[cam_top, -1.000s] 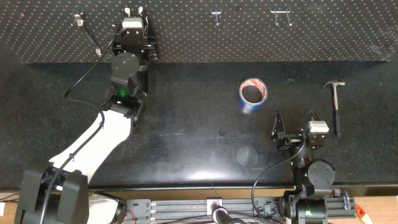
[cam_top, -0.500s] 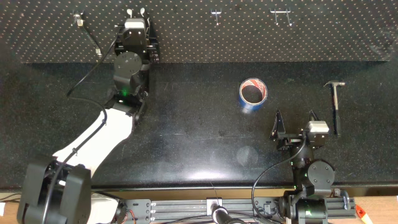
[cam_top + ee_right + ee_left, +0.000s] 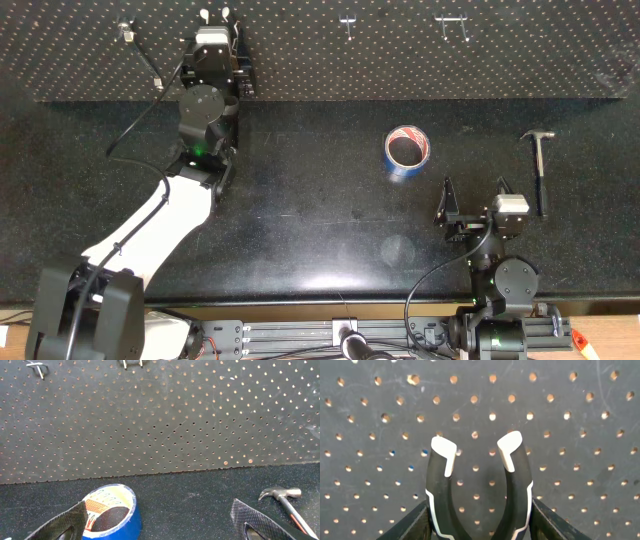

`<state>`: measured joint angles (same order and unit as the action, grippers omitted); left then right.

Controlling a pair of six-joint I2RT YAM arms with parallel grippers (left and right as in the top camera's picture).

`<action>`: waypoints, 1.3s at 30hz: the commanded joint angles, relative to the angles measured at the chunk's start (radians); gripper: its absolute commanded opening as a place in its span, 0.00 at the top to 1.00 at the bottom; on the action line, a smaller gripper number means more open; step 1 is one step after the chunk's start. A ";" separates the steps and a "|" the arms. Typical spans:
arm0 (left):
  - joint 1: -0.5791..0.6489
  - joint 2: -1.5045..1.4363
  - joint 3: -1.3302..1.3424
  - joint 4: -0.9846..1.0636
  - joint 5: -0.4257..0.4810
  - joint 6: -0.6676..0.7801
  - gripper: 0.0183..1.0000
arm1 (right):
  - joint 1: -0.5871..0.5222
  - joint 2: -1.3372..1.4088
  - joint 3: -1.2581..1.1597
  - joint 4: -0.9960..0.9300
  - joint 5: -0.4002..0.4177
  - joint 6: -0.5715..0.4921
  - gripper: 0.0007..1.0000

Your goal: Place Tools Onto Pegboard

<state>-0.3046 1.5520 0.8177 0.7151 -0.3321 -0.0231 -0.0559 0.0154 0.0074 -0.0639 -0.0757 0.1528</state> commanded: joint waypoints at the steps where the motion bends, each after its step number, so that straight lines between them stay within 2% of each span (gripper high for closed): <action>1: -0.003 -0.011 0.019 0.043 -0.001 0.005 0.99 | 0.007 -0.005 -0.003 -0.005 0.009 0.011 0.07; 28: 0.004 0.094 0.019 0.057 -0.008 0.004 0.99 | 0.007 -0.005 -0.003 -0.005 0.009 0.011 0.07; 34: 0.003 0.098 0.019 -0.006 0.003 0.001 0.99 | 0.007 -0.005 -0.003 -0.005 0.009 0.011 0.07; 35: 0.003 0.099 0.019 -0.011 0.003 0.001 0.97 | 0.007 -0.005 -0.003 -0.005 0.009 0.011 0.07; 39: 0.003 0.099 0.019 -0.046 0.003 0.001 0.69 | 0.007 -0.005 -0.003 -0.005 0.009 0.011 0.07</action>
<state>-0.3046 1.6398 0.8177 0.6727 -0.3321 -0.0235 -0.0559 0.0154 0.0074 -0.0639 -0.0757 0.1528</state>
